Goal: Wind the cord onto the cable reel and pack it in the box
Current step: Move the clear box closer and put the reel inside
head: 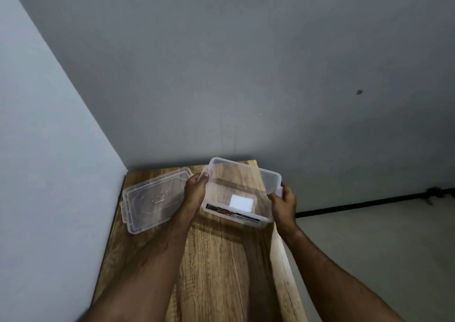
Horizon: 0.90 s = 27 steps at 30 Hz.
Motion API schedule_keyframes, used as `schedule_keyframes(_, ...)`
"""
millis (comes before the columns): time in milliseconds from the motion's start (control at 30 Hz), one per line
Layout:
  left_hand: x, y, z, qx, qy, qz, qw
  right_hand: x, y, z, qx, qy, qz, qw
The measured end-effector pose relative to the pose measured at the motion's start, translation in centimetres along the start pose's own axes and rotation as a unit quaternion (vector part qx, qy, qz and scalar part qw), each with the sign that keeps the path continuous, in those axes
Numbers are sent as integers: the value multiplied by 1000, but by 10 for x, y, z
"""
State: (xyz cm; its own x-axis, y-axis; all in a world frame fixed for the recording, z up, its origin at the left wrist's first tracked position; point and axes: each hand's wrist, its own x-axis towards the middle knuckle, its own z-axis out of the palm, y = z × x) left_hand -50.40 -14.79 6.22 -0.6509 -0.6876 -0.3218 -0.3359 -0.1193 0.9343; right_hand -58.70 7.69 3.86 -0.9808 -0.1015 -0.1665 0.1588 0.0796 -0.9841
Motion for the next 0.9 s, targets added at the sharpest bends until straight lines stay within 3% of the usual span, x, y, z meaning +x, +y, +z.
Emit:
schedule_keyframes(333,-76,5,-16,-42,52,6,998,-29,-27,-15,-19,-58,-28,998)
schedule_keyframes(700,-205,-45,-27,-64,146,15,987,-89,-22,-57,-62,-170,-18,983)
schedule_keyframes(900,-251,-74,-29,-94,175,-30,980,-118,-4,-75,-68,-214,-5,974)
